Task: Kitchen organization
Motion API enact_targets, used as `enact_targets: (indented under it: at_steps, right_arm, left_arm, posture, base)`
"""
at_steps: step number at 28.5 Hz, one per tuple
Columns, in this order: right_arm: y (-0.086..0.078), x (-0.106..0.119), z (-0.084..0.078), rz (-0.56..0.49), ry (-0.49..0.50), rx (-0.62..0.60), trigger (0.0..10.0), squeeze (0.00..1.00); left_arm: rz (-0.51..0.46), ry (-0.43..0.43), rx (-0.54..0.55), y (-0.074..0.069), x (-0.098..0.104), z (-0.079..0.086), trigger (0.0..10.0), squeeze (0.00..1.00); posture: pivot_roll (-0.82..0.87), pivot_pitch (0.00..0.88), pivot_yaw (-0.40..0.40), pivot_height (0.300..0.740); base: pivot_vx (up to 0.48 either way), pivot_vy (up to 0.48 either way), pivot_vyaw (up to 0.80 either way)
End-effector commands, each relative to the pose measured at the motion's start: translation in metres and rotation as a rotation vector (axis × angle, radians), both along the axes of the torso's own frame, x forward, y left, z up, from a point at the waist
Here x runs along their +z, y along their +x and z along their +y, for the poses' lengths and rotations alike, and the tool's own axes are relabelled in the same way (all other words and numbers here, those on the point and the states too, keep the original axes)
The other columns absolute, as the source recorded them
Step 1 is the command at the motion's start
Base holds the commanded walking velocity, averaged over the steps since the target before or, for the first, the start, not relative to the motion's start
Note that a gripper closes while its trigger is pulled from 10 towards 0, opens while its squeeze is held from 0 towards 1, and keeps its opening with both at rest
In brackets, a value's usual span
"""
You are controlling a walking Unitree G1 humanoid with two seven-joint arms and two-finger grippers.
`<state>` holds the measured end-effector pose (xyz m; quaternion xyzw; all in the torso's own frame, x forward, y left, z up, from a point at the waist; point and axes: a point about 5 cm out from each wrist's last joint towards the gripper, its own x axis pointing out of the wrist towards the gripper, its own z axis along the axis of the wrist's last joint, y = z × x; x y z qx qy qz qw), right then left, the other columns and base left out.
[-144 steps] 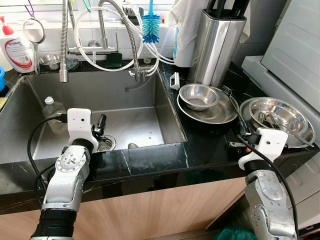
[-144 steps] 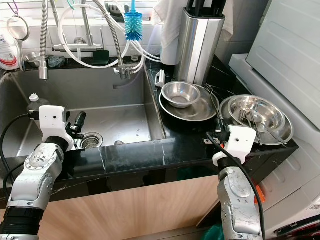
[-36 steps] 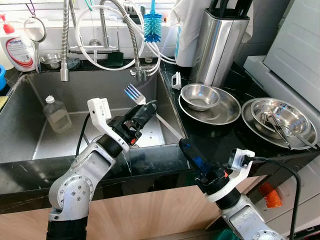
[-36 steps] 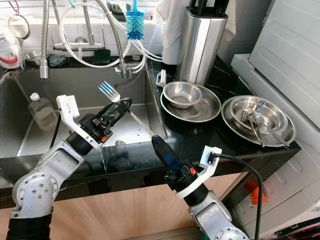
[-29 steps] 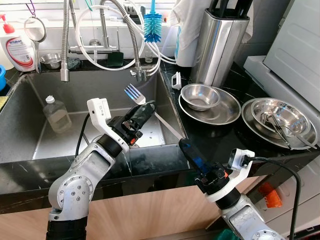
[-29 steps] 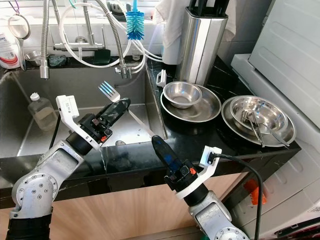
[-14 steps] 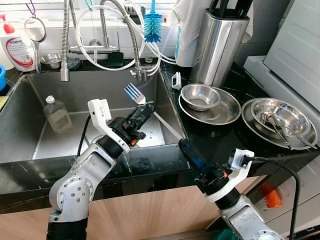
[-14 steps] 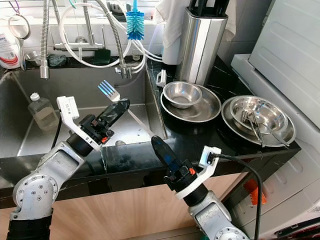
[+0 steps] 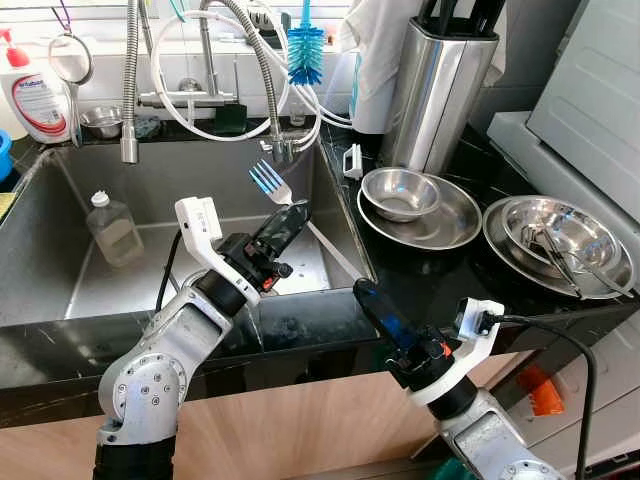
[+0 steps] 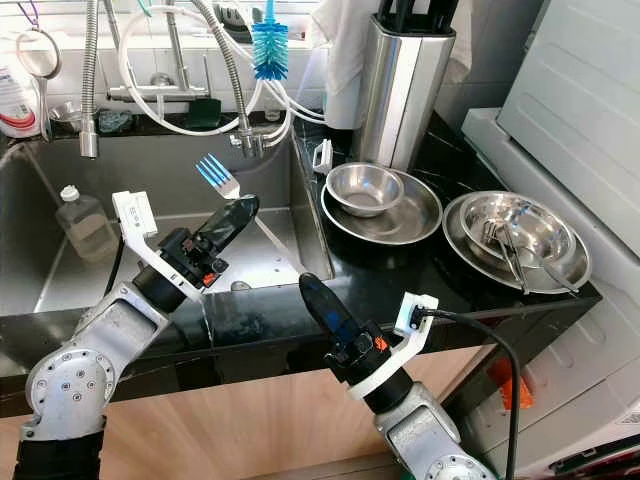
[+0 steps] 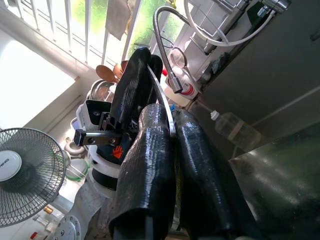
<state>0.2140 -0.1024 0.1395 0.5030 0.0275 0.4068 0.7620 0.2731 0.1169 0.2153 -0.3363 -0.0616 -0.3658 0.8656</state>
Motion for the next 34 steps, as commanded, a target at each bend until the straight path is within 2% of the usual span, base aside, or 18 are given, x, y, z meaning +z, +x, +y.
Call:
enact_targets:
  at_steps: [1, 7, 8, 14, 21, 24, 27, 28, 29, 30, 31, 32, 33, 34]
  right_arm:
    - [0.001, 0.007, -0.004, -0.034, -0.011, -0.032, 10.0, 1.0]
    - [0.001, 0.007, -0.004, -0.033, -0.016, -0.039, 10.0, 1.0]
    - [0.002, 0.005, -0.004, -0.018, -0.019, -0.049, 10.0, 0.0]
    - [0.003, 0.004, -0.005, -0.011, -0.021, -0.054, 10.0, 0.0]
    - [0.002, 0.004, -0.004, -0.013, -0.022, -0.051, 10.0, 0.0]
    - [0.002, 0.004, -0.004, -0.013, -0.022, -0.048, 10.0, 0.0]
    - [0.001, 0.004, -0.004, -0.014, -0.024, -0.046, 10.0, 0.0]
    - [0.001, 0.003, -0.004, -0.013, -0.024, -0.045, 10.0, 0.0]
    - [0.001, 0.003, -0.004, -0.014, -0.024, -0.044, 10.0, 0.0]
    - [0.001, 0.003, -0.004, -0.014, -0.024, -0.044, 10.0, 0.0]
    - [0.001, 0.003, -0.004, -0.013, -0.028, -0.049, 10.0, 0.0]
    - [0.001, 0.003, -0.004, -0.013, -0.029, -0.05, 10.0, 0.0]
    - [0.001, 0.003, -0.005, -0.012, -0.03, -0.054, 10.0, 0.0]
    - [0.001, 0.003, -0.005, -0.011, -0.03, -0.054, 10.0, 0.0]
  left_arm:
    - [-0.011, 0.025, 0.003, -0.002, 0.003, -0.001, 0.0, 0.0]
    - [-0.006, 0.026, 0.008, -0.001, 0.002, 0.0, 0.0, 0.0]
    - [-0.004, 0.021, 0.013, -0.001, 0.002, 0.0, 0.0, 0.0]
    - [0.001, -0.003, 0.028, 0.001, 0.003, 0.003, 0.0, 0.0]
    - [0.012, -0.033, 0.132, 0.009, 0.006, 0.013, 0.0, 0.0]
    - [0.027, -0.039, 0.209, 0.014, 0.004, 0.02, 0.0, 0.0]
    - [0.093, -0.076, 0.42, 0.026, -0.002, 0.041, 0.0, 0.0]
    - [0.134, -0.1, 0.571, 0.032, -0.005, 0.058, 0.0, 0.0]
    - [0.15, -0.095, 0.65, 0.034, -0.007, 0.067, 3.5, 0.0]
    - [0.15, -0.095, 0.65, 0.034, -0.007, 0.067, 3.5, 0.0]
    - [0.161, -0.055, 0.82, 0.034, -0.011, 0.086, 10.0, 0.0]
    - [0.16, -0.046, 0.843, 0.034, -0.011, 0.088, 10.0, 0.0]
    - [0.123, 0.055, 0.922, 0.032, -0.011, 0.096, 10.0, 0.0]
    - [0.112, 0.083, 0.941, 0.032, -0.011, 0.098, 10.0, 0.0]
  posture:
    - [0.06, 0.007, -0.053, 0.74]
    - [0.06, 0.007, -0.052, 0.74]
    - [0.06, 0.007, -0.052, 0.74]
    - [0.06, 0.005, -0.052, 0.74]
    - [0.06, 0.006, -0.053, 0.74]
    - [0.06, 0.005, -0.053, 0.74]
    - [0.06, 0.003, -0.052, 0.74]
    - [0.06, 0.001, -0.051, 0.74]
    - [0.06, 0.0, -0.052, 0.74]
    - [0.06, 0.0, -0.052, 0.74]
    - [0.06, 0.001, -0.052, 0.74]
    - [0.06, 0.001, -0.052, 0.74]
    - [0.06, 0.0, -0.051, 0.74]
    - [0.06, 0.0, -0.051, 0.74]
  base:
    - [0.0, 0.0, 0.0]
    - [0.0, 0.0, 0.0]
    - [0.0, 0.0, 0.0]
    - [0.0, 0.0, 0.0]
    - [0.0, 0.0, 0.0]
    - [0.0, 0.0, 0.0]
    - [0.0, 0.0, 0.0]
    - [0.0, 0.0, 0.0]
    - [0.0, 0.0, 0.0]
    - [0.0, 0.0, 0.0]
    - [0.0, 0.0, 0.0]
    - [0.0, 0.0, 0.0]
    - [0.0, 0.0, 0.0]
    - [0.0, 0.0, 0.0]
